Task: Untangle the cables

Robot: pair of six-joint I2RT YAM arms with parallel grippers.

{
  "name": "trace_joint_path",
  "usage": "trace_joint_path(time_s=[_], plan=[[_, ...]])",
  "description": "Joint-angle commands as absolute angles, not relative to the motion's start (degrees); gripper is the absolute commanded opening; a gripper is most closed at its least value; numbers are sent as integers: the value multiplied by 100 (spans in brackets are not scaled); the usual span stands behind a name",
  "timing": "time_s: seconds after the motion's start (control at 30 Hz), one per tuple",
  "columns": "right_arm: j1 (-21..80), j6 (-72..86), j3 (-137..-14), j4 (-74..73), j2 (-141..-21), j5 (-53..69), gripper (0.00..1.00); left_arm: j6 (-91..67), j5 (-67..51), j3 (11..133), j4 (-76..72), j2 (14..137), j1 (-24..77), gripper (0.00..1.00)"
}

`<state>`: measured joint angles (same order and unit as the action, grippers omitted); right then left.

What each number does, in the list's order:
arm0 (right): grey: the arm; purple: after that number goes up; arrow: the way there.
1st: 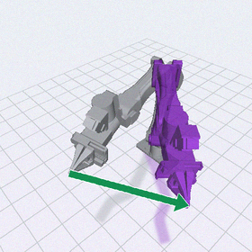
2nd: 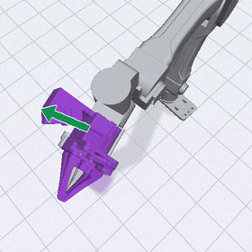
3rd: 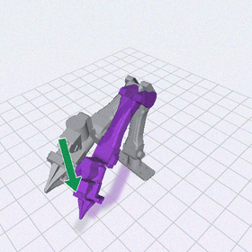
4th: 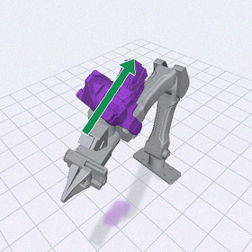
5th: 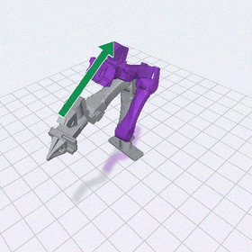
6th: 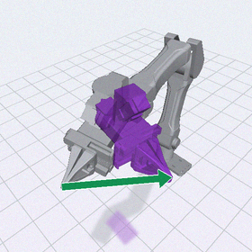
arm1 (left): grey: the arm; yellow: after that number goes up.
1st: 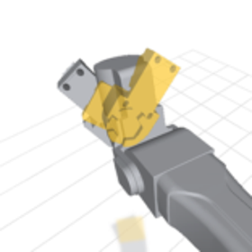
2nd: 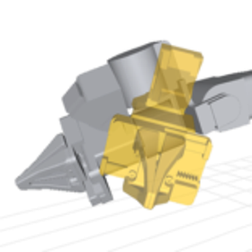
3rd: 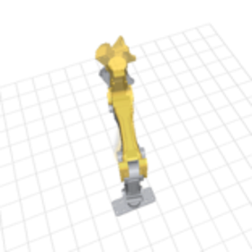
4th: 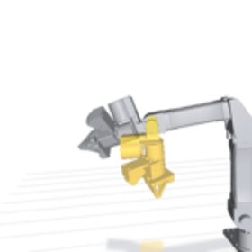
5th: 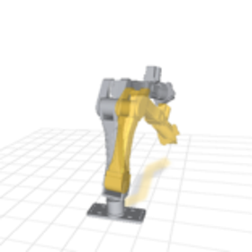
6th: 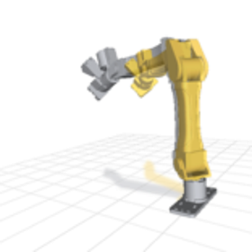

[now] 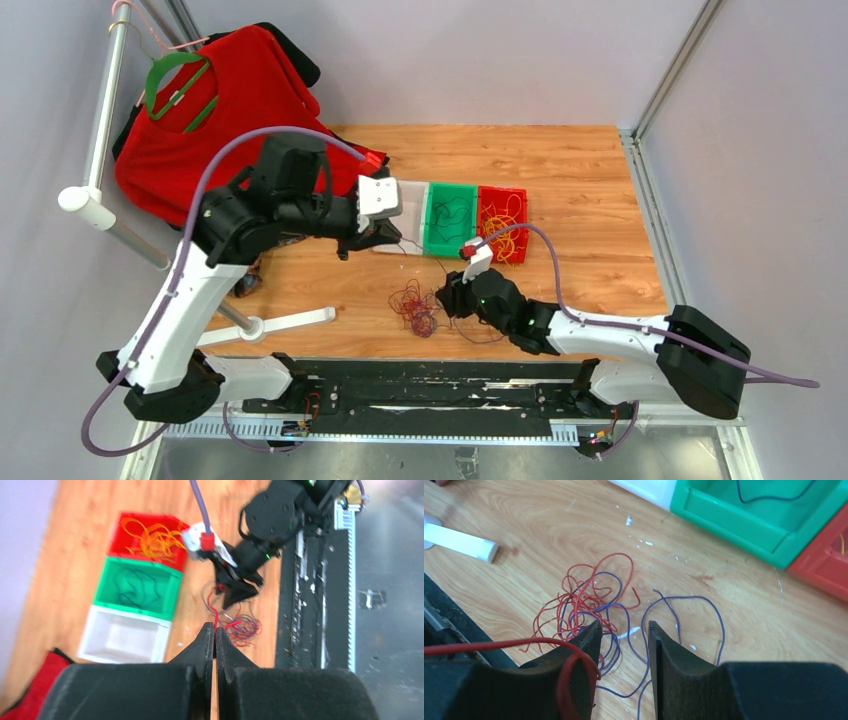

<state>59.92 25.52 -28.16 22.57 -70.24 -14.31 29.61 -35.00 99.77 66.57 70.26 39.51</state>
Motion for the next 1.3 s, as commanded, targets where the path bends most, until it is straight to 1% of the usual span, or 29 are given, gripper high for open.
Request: trace_joint_path(time_s=[0.0, 0.1, 0.23, 0.33, 0.53, 0.6, 0.73, 0.83, 0.9, 0.97, 1.03, 1.1, 1.2, 1.27], plan=[[5903, 2834, -2507, 2594, -7043, -1660, 40, 3059, -3284, 10910, 6705, 6991, 3973, 1], [5897, 2888, -2393, 2617, -7030, -1661, 40, 3153, -2945, 11526, 6704, 7130, 3974, 1], [5897, 2933, -2270, 2617, -6974, -1687, 41, 3279, -2130, 12504, 6650, 7460, 3973, 0], [5899, 2963, -2225, 2636, -6965, -1696, 41, 3277, -1428, 12893, 6150, 7551, 3973, 0], [5899, 2985, -2177, 2599, -7026, -1671, 41, 3327, -440, 12143, 3977, 7030, 3973, 1], [5898, 3008, -2142, 2553, -7052, -1707, 41, 3400, -221, 12008, 3462, 6921, 3973, 1], [5898, 3004, -2136, 2349, -6972, -1809, 41, 3505, 50, 12183, 2929, 6982, 3973, 1], [5905, 2903, -2247, 2138, -6842, -1910, 41, 3452, 541, 12024, 2171, 6933, 3973, 1], [5906, 2841, -2354, 1989, -6705, -1964, 44, 3401, 698, 11878, 1887, 6882, 3973, 1], [5906, 2724, -2491, 1889, -6515, -1954, 47, 3377, 623, 11766, 2054, 6826, 3973, 2], [5906, 2613, -2639, 1811, -6376, -1888, 51, 3194, 593, 11461, 2344, 6692, 3973, 2], [5907, 2477, -2821, 1749, -6312, -1789, 54, 3140, 577, 10828, 2697, 6422, 3973, 2], [5906, 2331, -3077, 1662, -6433, -1692, 57, 3235, 900, 9399, 2636, 5777, 3973, 2], [5907, 2261, -3199, 1722, -6616, -1613, 58, 3353, 1331, 8419, 2514, 5420, 3973, 1]])
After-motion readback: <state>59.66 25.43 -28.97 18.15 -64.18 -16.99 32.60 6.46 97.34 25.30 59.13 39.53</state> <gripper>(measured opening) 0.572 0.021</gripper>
